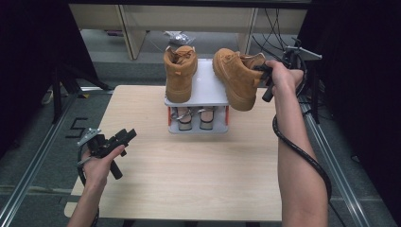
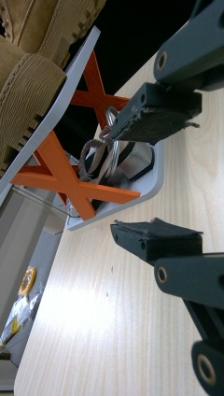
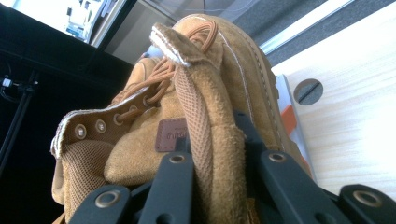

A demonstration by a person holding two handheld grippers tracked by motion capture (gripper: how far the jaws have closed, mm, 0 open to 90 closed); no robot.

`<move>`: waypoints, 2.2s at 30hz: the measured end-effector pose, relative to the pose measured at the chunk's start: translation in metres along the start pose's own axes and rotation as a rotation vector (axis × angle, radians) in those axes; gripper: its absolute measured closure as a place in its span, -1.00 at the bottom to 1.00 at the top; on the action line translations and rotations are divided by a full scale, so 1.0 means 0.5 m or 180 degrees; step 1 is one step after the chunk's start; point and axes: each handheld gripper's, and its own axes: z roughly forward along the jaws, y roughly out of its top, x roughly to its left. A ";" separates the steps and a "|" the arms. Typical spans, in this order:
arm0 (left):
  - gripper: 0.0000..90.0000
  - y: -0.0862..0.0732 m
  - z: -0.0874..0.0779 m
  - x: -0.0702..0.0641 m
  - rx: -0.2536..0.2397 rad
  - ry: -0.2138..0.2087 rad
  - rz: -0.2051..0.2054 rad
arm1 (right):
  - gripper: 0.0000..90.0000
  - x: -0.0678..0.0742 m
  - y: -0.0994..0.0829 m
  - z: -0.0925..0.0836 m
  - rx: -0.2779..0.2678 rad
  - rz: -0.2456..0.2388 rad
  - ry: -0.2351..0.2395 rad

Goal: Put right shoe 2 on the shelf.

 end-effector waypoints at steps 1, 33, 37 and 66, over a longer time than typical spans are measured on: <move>0.06 0.000 0.000 0.000 0.0000 -0.0001 0.0000 | 0.80 0.002 0.000 0.002 -0.0023 -0.0030 -0.0010; 0.06 0.001 -0.001 0.003 -0.0012 -0.0004 -0.0018 | 0.77 0.056 -0.008 0.061 0.0000 -0.0113 -0.0043; 0.06 0.001 -0.001 0.005 -0.0002 -0.0006 -0.0023 | 0.77 0.061 -0.009 0.069 0.0007 -0.0064 -0.0035; 0.05 -0.003 0.001 0.001 0.0015 -0.0014 -0.0007 | 0.24 0.090 -0.030 0.097 -0.0226 -0.0437 -0.0041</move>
